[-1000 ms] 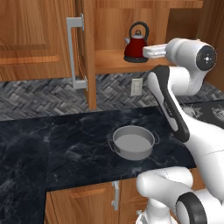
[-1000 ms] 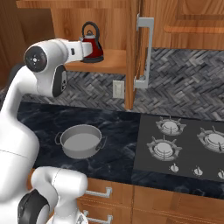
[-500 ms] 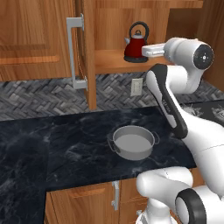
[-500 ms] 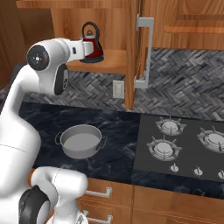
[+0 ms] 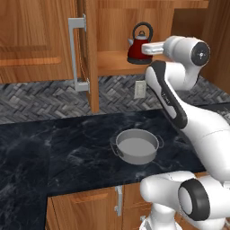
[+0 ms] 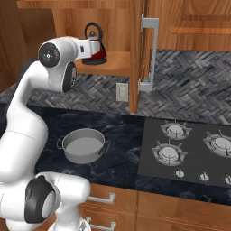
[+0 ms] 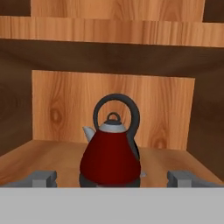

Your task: Pick the kettle from the cabinet and place it on a stove burner. Then pick the pot from the counter and place it on another stove burner. Finally, turn both burners on.

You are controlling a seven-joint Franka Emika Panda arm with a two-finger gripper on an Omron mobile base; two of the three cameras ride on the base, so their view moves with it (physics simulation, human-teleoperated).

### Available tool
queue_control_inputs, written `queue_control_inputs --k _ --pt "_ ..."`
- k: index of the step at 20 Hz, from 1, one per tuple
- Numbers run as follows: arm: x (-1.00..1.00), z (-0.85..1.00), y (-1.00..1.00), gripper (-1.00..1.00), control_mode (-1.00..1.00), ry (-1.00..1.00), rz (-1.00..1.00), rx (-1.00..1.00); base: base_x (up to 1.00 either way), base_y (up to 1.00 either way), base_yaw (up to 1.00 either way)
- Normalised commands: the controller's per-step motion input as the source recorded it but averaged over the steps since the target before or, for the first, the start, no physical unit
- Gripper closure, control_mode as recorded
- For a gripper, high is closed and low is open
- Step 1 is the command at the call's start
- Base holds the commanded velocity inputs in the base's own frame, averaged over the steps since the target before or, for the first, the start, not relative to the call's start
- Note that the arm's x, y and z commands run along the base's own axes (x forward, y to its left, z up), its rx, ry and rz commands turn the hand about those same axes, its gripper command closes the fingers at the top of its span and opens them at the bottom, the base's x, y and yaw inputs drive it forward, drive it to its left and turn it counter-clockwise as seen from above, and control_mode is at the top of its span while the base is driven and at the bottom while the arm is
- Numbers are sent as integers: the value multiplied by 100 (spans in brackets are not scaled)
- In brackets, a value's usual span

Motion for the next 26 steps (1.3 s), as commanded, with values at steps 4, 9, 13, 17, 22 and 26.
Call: queue_control_inputs --k 4,9,13,17,22,26 --pt "46 0 0 -100 -100 0 4 1 0 0 0" --pt "40 0 -8 -100 -100 0 6 1 0 0 0" --pt "37 0 -15 -100 -100 0 6 0 0 0 0" --pt "34 0 -24 -100 -100 0 6 0 0 0 0" --pt "31 0 -21 -100 -100 0 5 0 0 0 0" --pt "26 0 -19 -100 -100 0 5 0 0 0 0"
